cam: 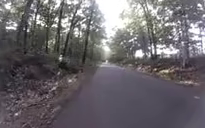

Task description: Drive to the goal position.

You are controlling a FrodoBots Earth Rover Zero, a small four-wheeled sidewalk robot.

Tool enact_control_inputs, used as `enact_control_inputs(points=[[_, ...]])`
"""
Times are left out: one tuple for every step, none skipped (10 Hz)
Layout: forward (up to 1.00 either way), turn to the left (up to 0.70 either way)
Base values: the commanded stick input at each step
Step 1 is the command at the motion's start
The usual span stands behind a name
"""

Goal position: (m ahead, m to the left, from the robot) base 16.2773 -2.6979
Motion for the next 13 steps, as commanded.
enact_control_inputs(points=[[0.70,-0.01],[0.70,-0.01],[0.70,-0.01],[0.70,-0.01],[0.70,-0.01],[0.70,-0.01],[0.70,-0.01],[0.70,-0.01],[0.70,-0.01],[0.70,-0.01],[0.70,-0.01],[0.70,-0.01],[0.70,-0.01]])
